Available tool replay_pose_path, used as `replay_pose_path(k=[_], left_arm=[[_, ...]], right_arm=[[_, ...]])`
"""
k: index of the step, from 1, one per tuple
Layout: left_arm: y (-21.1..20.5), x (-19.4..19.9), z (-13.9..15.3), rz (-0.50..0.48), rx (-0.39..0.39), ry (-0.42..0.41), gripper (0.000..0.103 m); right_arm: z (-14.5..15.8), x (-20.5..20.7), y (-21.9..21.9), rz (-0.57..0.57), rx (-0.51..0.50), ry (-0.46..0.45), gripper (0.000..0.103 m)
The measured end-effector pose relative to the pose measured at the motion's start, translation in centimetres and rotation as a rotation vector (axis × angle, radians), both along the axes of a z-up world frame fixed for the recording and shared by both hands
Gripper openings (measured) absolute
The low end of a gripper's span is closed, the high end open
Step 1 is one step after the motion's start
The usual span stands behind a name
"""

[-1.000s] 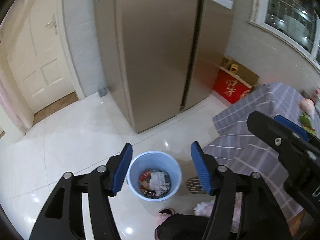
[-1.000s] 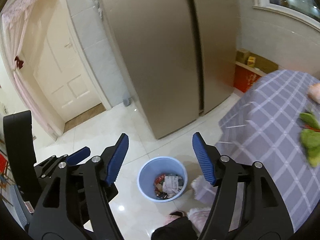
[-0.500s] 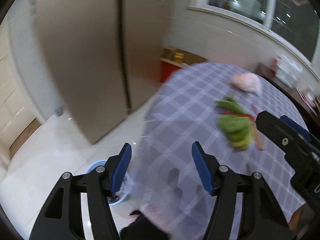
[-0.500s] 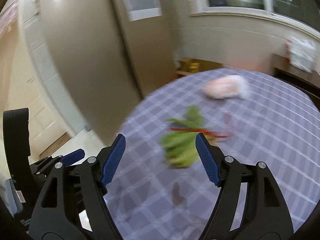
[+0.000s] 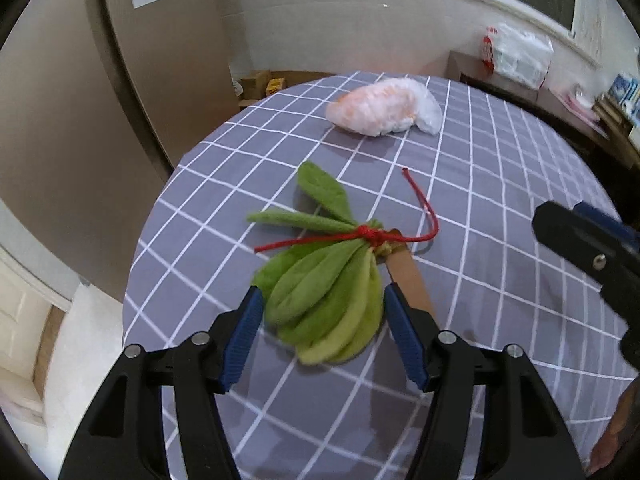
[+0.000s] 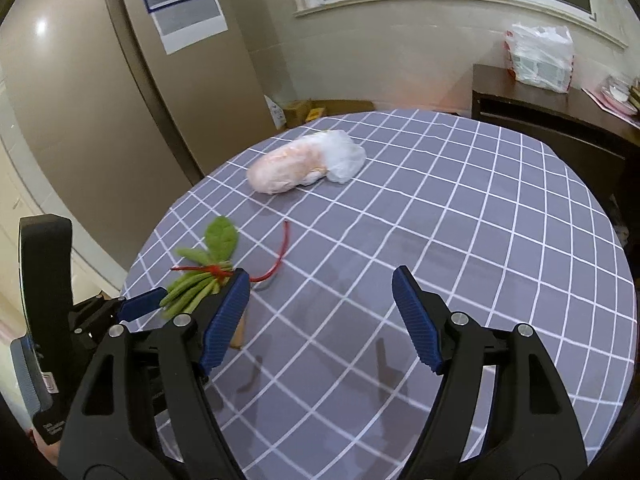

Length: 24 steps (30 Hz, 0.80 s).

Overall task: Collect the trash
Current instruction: 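Move both open tools back to the table toward the vegetable bundle, then grasp the green vegetable bundle with left tool while right tool grasps the white bag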

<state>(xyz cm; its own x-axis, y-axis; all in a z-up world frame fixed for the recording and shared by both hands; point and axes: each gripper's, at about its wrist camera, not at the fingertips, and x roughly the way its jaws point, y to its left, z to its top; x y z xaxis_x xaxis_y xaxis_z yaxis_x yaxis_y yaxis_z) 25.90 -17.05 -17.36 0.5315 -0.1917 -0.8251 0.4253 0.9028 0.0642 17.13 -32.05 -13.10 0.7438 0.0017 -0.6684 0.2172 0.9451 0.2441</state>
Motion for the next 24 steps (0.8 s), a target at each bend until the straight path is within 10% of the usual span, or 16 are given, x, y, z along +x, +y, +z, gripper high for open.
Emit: replay_pose_path(k=[8,24], left_arm=[[-0.7,1.5,0.5,-0.074,-0.016,-0.021,0.010],[5.3,10.9,4.6,0.207,-0.149,-0.180,0.007]], right_arm=[[-0.1,2.5,-0.1,0.015,-0.002,0.020,0.074],[-1.6,12.4,0.5,-0.067,0.098,0.042,0.082]])
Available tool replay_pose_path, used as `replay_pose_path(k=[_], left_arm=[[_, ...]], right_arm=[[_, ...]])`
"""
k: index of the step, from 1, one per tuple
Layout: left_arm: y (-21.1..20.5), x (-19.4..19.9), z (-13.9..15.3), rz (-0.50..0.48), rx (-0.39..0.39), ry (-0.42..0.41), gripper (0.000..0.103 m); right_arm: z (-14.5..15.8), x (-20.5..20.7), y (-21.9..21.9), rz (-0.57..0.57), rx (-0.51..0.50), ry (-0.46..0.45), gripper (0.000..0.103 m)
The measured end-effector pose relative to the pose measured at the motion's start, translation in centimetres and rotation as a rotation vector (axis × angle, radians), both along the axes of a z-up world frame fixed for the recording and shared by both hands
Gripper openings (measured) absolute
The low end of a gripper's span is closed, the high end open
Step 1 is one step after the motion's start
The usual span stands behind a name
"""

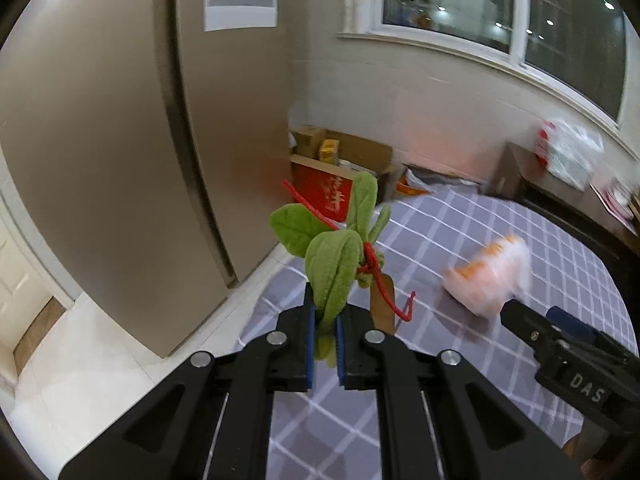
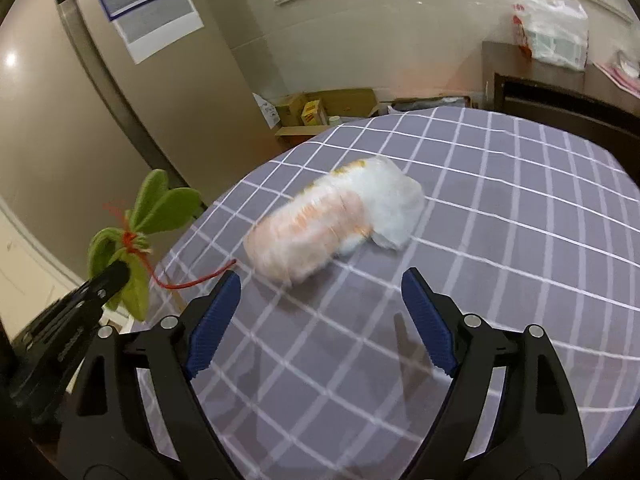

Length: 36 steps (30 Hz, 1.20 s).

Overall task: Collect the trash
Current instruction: 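Grasp the green vegetable bundle with left tool while right tool grasps the white bag, then carry the vegetable bundle and white bag over the blue bucket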

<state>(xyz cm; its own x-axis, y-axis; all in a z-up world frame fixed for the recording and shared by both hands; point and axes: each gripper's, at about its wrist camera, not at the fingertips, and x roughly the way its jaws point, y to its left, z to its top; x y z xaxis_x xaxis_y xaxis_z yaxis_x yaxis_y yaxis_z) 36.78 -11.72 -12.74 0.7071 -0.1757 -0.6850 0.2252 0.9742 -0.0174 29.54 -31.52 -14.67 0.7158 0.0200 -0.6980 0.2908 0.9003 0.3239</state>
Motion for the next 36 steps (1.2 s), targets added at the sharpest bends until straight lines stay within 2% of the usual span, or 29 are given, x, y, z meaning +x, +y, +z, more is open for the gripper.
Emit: replay_pose_path(k=[4,11,12,14,15,19,28,36], left_arm=[[0.1,2.3,-1.5,0.012,0.008,0.025,0.008],[0.5,3.5,-3.0,0.021,-0.014,0.052,0.008],[0.3,3.4,-3.1,0.017,-0.014,0.053,0.007],[0.4,3.2,-3.2,0.004,-0.019,0.056,0.008],[0.5,3.0,-3.1,0.000,-0.021,0.056,0.008],[1.1,1.6,-2.6,-0.023,-0.046,0.054,0.008],[3.9,-4.2,0.0,-0.015,-0.069,0.008,0.008],[9.2,-10.7,2.1,0.035,-0.070,-0.053,0.008]], right_arm=[[-0.4,2.6,-0.3,-0.045,0.020,0.011,0.082],[-1.6,5.7,-0.6,-0.085,0.017,0.088,0.082],[-1.5,5.7,-0.4,-0.083,-0.002,0.082,0.078],[-1.4,5.7,-0.1,-0.067,-0.039,0.093,0.056],[-1.4,5.6,0.1,-0.050,-0.041,0.094,0.052],[-1.0,4.2,1.1,-0.002,-0.082,0.085,0.045],[2.5,-2.0,5.9,0.118,-0.092,-0.010,0.044],[4.9,-7.5,12.5,0.255,-0.080,-0.081,0.044]])
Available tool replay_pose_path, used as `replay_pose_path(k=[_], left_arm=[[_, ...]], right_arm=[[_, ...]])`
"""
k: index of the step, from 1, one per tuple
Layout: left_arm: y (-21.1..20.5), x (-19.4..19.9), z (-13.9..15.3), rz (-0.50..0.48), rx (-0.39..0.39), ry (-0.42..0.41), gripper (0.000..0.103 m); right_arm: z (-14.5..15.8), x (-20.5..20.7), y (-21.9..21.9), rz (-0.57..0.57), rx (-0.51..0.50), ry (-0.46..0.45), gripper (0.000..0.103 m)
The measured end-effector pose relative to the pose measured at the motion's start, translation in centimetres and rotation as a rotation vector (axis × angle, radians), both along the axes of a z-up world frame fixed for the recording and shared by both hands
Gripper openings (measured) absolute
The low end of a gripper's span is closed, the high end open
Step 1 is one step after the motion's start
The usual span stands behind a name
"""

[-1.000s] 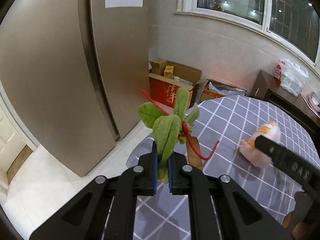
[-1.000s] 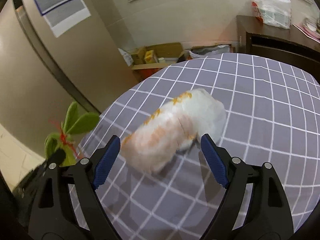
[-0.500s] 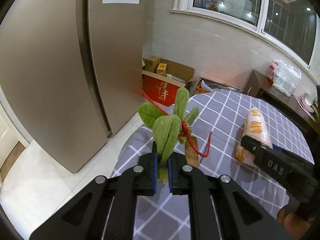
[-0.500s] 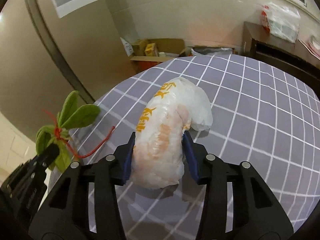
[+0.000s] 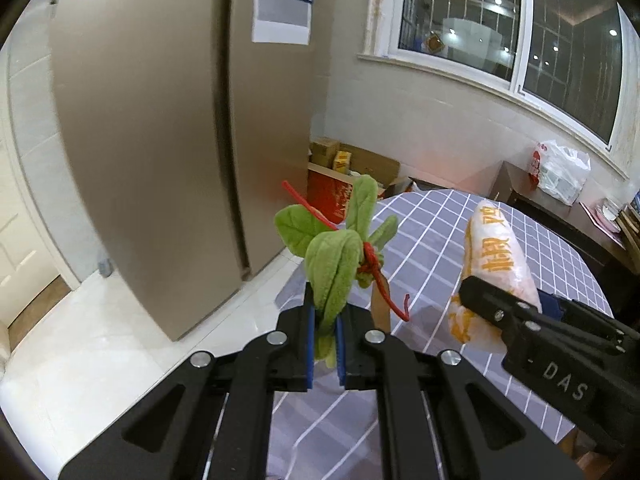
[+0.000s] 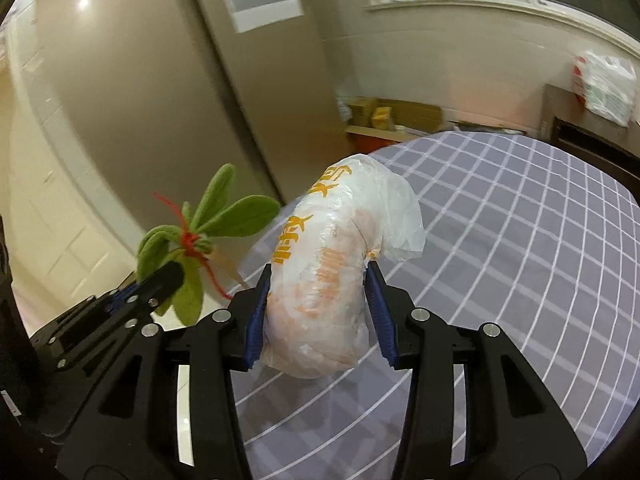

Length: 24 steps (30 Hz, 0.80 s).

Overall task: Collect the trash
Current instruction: 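Carry the vegetable bundle and white bag over the blue bucket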

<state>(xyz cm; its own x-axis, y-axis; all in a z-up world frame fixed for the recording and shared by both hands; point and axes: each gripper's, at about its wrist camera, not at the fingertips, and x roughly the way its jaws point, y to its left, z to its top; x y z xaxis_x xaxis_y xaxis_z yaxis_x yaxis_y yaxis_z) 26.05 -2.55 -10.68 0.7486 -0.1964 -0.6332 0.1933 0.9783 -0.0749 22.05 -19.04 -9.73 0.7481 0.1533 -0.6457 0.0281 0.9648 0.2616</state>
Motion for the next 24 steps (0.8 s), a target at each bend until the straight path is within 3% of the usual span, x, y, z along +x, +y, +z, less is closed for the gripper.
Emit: replay_pose_path(k=[11,24], left_arm=[[9.3,-5.1,-1.5,0.125,-0.012,0.022,0.008],[18.2,-5.4,-6.2,0.288,-0.014,0.129,0.008]], right_arm=[[0.2,-3.7,10.3,0.185,-0.022,-0.022,0.045],[-3.0,-3.0,19.2,0.353,-0.061,0.028,0.045]])
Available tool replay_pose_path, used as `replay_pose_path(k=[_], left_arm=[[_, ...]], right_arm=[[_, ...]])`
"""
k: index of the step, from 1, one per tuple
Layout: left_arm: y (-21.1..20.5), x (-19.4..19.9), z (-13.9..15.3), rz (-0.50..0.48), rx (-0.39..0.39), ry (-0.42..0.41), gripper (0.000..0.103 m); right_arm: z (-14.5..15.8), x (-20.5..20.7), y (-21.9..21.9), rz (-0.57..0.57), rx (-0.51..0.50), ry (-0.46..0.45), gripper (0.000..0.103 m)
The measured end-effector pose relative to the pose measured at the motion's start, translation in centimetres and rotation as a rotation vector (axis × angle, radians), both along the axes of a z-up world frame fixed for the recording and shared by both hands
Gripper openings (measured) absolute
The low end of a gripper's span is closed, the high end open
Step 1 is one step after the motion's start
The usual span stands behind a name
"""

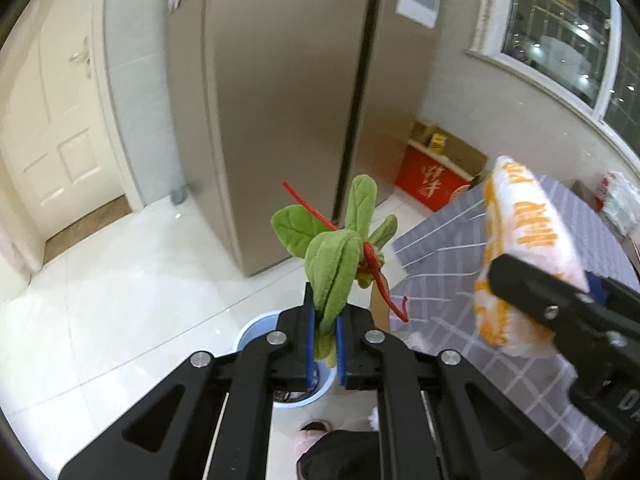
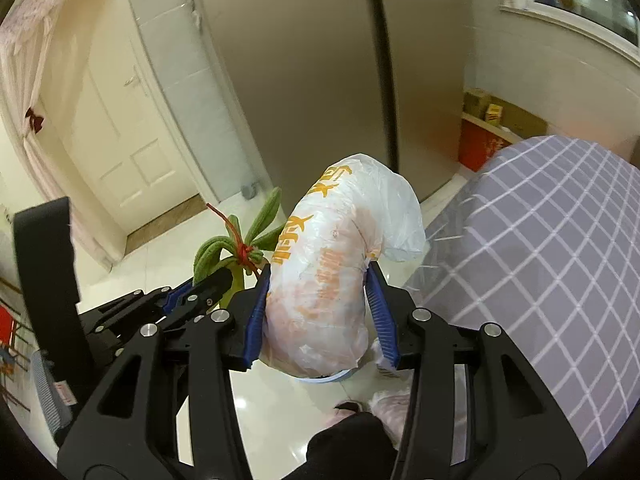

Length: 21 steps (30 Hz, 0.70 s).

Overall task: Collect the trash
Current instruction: 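Carry the vegetable bundle and white bag over the blue bucket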

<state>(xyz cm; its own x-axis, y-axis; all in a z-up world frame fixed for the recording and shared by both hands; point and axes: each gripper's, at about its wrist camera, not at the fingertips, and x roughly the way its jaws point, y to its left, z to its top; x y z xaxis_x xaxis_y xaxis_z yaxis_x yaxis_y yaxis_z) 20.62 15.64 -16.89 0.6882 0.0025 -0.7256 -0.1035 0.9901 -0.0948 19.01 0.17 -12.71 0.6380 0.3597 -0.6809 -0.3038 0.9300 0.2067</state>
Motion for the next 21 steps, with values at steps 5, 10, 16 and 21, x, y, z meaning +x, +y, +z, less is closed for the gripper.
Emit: replay_pose_path(k=[5,10,16,21], left_arm=[[2.2,0.6,-1.7,0.034,-0.015,0.040,0.008],[3.5,1.4,-2.9,0.050,-0.026,0.067,0.008],[4.4,2.4,-3.6,0.062,-0.028,0.080,0.008],[3.9,2.8,-3.6,0.074,-0.029,0.088,0.009]], right_arm=[[-1.3,0.6,2.1,0.034,-0.026,0.012,0.046],[-2.7,1.8,3.4,0.052,-0.034,0.036,0.046],[-4.0,2.7,4.1,0.059,-0.035,0.050,0.046],[-4.6,3.3,4.4,0.054,-0.028,0.055,0.047]])
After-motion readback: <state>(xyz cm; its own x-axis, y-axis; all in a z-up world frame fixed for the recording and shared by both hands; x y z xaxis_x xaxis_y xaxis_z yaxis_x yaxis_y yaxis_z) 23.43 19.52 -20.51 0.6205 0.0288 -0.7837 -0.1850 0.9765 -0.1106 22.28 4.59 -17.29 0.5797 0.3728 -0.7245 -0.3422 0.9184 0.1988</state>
